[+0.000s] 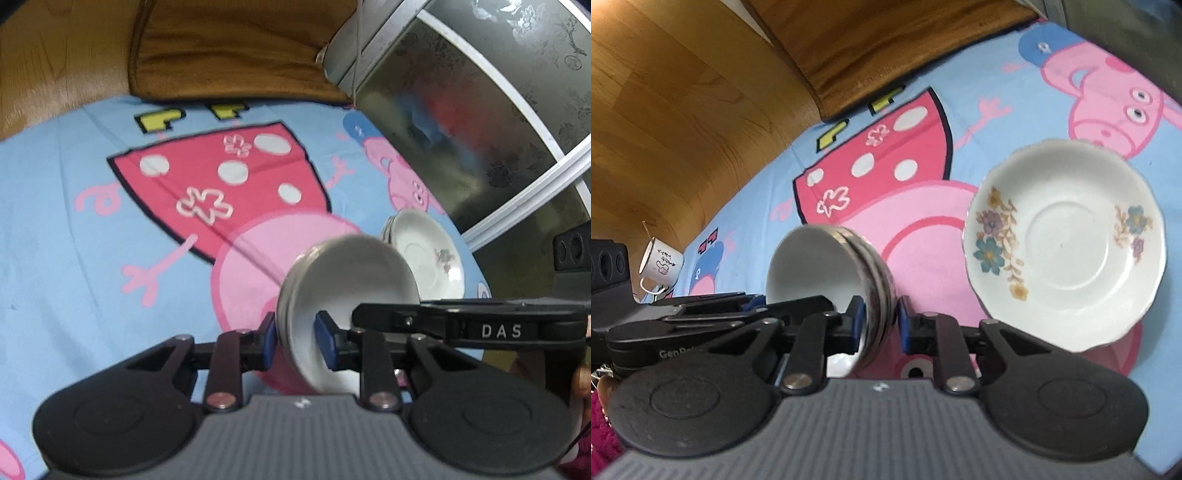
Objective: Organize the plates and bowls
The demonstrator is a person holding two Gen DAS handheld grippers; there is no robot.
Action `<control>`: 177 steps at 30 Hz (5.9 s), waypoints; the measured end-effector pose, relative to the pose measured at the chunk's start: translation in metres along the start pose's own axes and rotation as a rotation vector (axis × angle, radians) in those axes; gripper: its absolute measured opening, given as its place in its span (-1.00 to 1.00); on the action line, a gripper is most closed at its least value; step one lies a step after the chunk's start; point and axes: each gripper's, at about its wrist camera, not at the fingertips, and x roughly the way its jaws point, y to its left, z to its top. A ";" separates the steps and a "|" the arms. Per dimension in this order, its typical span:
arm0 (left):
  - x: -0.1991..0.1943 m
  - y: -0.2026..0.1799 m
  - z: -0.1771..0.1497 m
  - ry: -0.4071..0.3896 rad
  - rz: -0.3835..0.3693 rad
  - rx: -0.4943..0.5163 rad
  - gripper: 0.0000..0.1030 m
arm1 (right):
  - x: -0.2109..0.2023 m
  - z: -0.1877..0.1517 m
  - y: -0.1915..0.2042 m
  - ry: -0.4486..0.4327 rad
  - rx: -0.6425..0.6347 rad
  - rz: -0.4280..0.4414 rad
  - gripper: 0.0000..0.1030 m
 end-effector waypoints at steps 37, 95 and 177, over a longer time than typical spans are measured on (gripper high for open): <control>0.049 -0.103 0.050 -0.029 -0.023 0.083 0.07 | -0.087 0.014 -0.090 -0.199 0.119 -0.106 -0.25; -0.008 -0.066 -0.096 -0.345 0.411 0.320 1.00 | -0.072 -0.199 0.023 -0.830 0.049 -0.462 1.00; -0.011 -0.073 -0.101 -0.334 0.419 0.371 1.00 | -0.071 -0.198 0.012 -0.830 0.086 -0.481 1.00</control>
